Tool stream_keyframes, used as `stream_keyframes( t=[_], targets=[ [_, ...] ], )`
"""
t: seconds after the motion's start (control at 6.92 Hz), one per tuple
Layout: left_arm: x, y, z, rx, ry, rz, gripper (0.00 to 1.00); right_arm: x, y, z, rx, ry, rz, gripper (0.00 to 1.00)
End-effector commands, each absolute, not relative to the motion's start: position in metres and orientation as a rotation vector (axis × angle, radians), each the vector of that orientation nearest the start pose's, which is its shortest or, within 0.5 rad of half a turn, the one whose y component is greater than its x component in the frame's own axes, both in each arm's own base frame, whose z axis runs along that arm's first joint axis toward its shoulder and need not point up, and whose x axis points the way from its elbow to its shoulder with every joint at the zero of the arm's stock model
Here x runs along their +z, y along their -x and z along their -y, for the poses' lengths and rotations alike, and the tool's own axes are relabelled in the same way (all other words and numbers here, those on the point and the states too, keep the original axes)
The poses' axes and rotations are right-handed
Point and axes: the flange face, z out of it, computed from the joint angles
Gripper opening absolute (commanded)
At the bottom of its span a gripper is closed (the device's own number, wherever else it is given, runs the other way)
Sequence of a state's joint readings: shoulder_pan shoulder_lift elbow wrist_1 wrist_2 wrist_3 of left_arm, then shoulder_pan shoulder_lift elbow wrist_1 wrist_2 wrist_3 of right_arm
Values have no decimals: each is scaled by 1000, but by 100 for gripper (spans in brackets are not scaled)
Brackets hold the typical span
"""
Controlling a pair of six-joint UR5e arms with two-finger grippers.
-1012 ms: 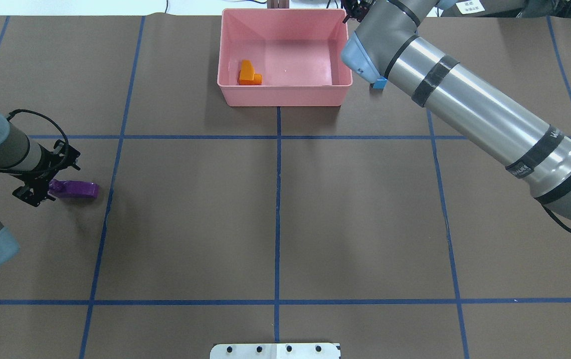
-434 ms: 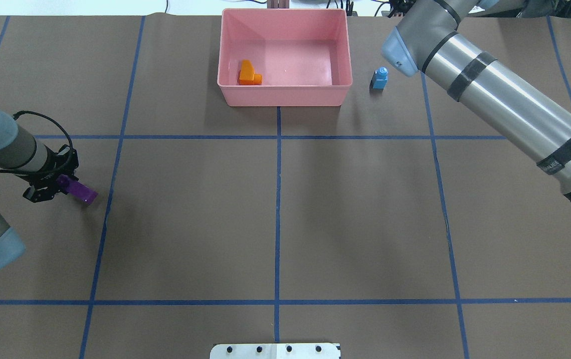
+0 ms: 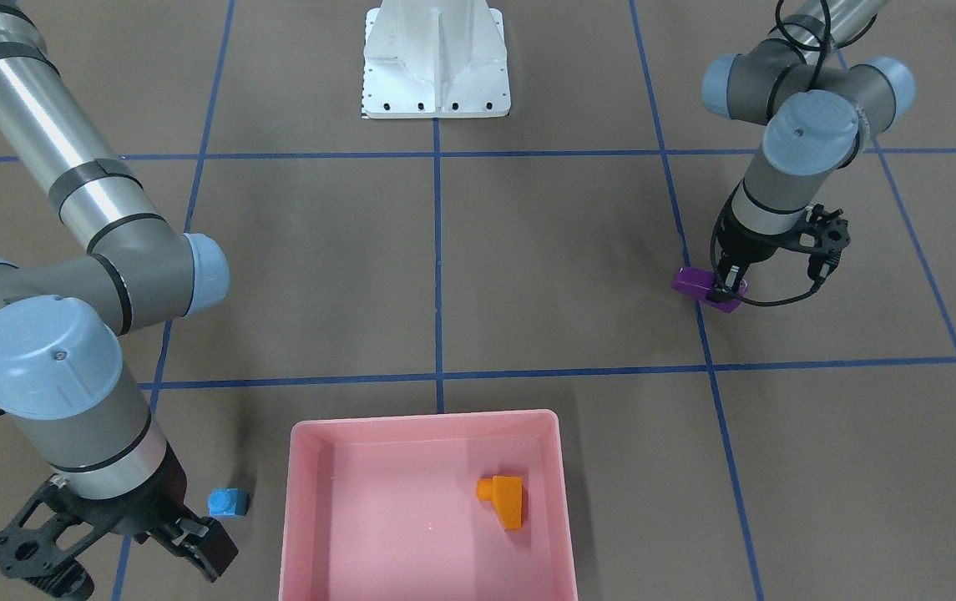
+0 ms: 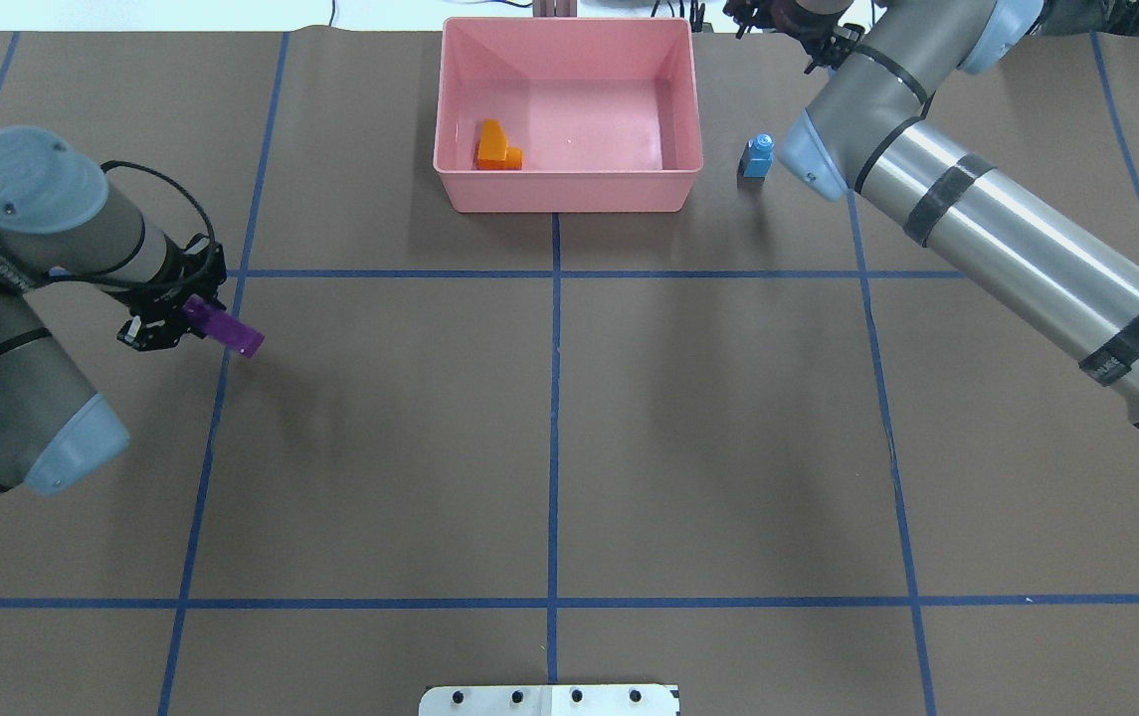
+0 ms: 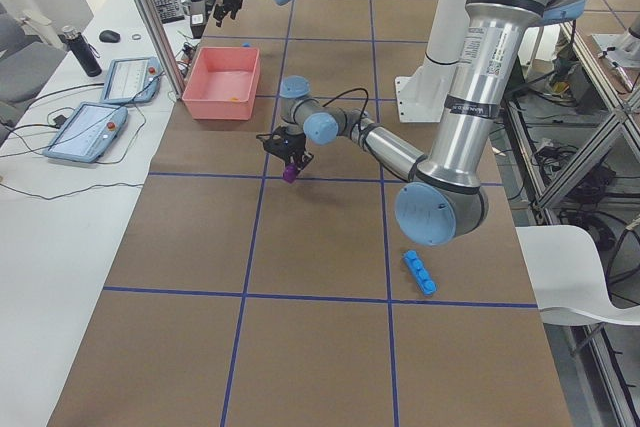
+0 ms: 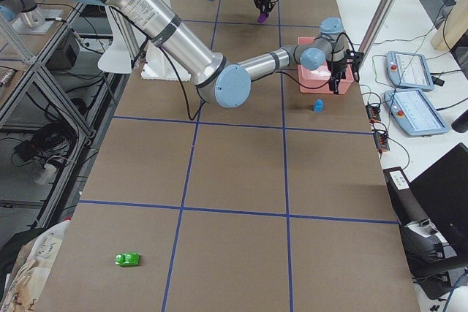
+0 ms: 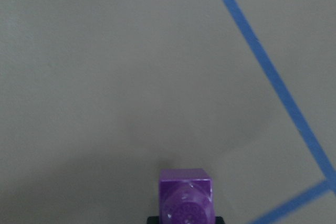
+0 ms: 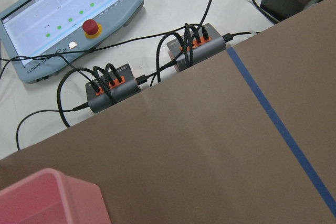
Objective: Put all blocks into box
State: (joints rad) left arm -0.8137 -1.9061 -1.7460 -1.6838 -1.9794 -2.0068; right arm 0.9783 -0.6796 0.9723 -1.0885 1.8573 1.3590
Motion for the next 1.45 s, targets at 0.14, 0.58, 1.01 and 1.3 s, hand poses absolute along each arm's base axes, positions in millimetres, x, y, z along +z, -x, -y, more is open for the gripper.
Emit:
stream_keyframes(
  t=[0.14, 0.58, 1.01, 1.3],
  targets=[
    [236, -329, 584, -1118, 312, -810, 0, 362, 427, 743, 572, -217, 794, 100],
    [130, -344, 694, -1207, 320, -811, 0, 383, 440, 733, 561, -198, 766, 98],
    [113, -364, 753, -1295, 330, -845, 0, 387, 457, 723, 541, -185, 761, 91],
    [122, -399, 765, -1295, 303, -870, 0, 388, 463, 719, 536, -181, 760, 63]
  ],
)
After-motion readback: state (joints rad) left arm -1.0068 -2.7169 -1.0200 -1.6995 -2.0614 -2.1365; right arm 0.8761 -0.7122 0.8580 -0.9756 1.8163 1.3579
